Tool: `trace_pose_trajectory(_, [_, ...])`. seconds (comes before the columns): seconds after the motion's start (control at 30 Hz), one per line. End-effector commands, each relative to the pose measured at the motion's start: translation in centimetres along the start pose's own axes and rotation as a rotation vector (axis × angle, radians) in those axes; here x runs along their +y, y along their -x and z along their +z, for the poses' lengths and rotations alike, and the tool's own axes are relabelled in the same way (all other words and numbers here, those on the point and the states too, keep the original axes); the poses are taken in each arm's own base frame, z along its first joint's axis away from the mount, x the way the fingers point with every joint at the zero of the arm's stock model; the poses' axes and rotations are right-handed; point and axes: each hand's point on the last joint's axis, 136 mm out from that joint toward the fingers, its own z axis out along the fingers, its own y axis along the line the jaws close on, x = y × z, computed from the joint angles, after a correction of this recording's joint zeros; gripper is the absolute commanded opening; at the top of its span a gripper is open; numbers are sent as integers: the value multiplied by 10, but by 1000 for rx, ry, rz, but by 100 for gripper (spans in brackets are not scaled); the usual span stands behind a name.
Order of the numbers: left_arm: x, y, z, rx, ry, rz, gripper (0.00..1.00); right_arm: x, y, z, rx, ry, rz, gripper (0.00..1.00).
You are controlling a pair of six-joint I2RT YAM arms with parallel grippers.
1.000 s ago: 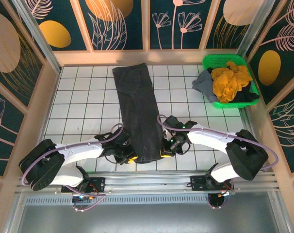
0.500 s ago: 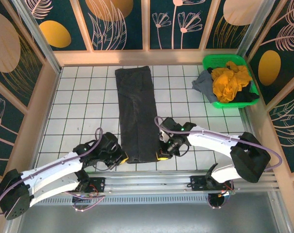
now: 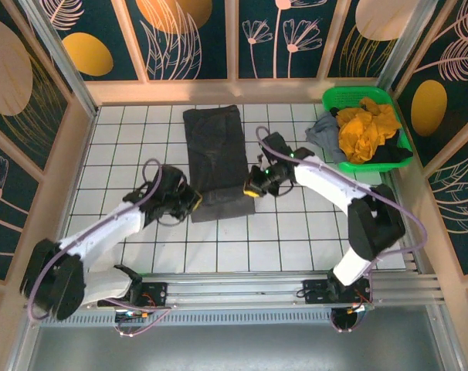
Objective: Fold and stack the t-shirts
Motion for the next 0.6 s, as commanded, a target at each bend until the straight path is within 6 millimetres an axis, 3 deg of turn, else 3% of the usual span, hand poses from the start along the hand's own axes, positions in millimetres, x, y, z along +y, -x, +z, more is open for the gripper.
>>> trace_pose_trajectory(0.0, [-25, 37, 6, -71, 4, 123, 0, 11, 47, -2, -82, -14, -23, 0])
trace_pose_trajectory(0.1, [-28, 63, 21, -100, 46, 135, 0, 18, 89, 2, -127, -7, -16, 0])
trace_pose_trajectory(0.13, [-40, 75, 23, -117, 27, 137, 0, 20, 101, 6, -133, -6, -17, 0])
trace_pose_trajectory(0.23, [-53, 103, 40, -142, 13, 135, 0, 20, 135, 22, -137, -5, -9, 0])
trace_pose_trajectory(0.37, [-62, 133, 76, -136, 33, 155, 1, 13, 168, 44, -131, 2, 22, 2])
trace_pose_trajectory(0.43, [-66, 144, 89, -131, 33, 174, 25, 11, 179, 50, -131, 8, 22, 32])
trace_pose_trajectory(0.47, [-72, 149, 92, -132, 11, 188, 43, 9, 184, 49, -142, -2, 22, 44])
trace_pose_trajectory(0.5, [-76, 153, 92, -139, 1, 195, 55, 7, 189, 44, -160, -15, 18, 50])
trace_pose_trajectory(0.57, [-81, 154, 85, -157, -7, 217, 62, 10, 196, 28, -212, -11, 2, 60])
